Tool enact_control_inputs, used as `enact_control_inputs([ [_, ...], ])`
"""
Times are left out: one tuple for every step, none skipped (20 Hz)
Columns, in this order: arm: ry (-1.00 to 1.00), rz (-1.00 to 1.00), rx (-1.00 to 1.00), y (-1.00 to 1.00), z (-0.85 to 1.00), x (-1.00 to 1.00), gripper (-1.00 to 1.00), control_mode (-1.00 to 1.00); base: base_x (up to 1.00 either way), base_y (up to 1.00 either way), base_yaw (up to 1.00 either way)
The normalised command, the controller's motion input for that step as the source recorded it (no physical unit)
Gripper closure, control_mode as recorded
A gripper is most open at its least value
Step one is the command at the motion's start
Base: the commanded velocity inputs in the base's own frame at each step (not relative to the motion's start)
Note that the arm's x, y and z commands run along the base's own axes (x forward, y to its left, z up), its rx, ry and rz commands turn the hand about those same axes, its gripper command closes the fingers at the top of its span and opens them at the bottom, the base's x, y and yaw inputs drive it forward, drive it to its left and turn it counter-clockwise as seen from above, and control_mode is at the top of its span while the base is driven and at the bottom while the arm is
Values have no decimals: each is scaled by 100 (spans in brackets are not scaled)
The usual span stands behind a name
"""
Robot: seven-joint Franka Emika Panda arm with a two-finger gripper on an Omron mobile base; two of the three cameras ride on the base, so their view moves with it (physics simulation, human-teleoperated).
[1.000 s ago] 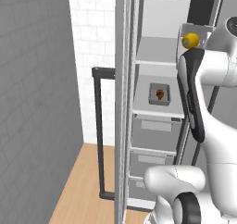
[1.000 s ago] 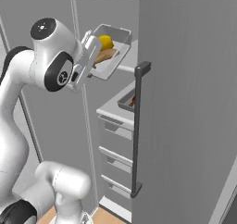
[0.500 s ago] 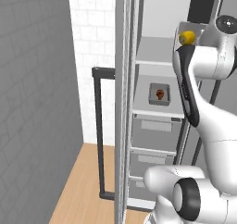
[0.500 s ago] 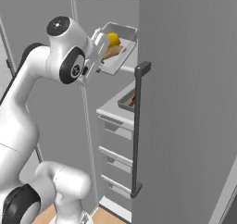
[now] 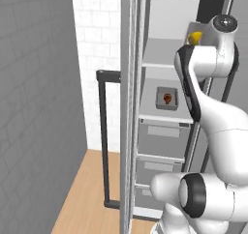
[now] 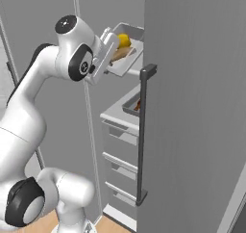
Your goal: Take the meat container that has the chicken drumstick and place it on the second highest rack of the freezer. Then take the vegetable container that has the sweet potato and lemon and place it on the highest rack of the freezer.
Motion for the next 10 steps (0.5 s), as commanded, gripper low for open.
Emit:
enact_control_inputs([
  [0, -3, 0, -1, 0, 42, 100, -100, 0, 0, 0],
  [0, -2, 0, 0, 0, 44, 100, -100, 0, 0, 0],
  [0, -2, 0, -5, 0, 48, 100, -100, 0, 0, 0],
  [0, -2, 0, -6, 0, 48, 100, -100, 0, 0, 0],
  [0, -2, 0, -5, 0, 51, 100, -100, 0, 0, 0],
  [0, 0, 0, 0, 0, 43, 100, -100, 0, 0, 0],
  [0, 0, 0, 0, 0, 36, 100, -100, 0, 0, 0],
  [0, 0, 0, 0, 0, 30, 100, -100, 0, 0, 0],
  [0, 0, 0, 0, 0, 26, 100, -100, 0, 0, 0],
  [0, 0, -1, 0, 0, 15, 100, -100, 0, 0, 0],
])
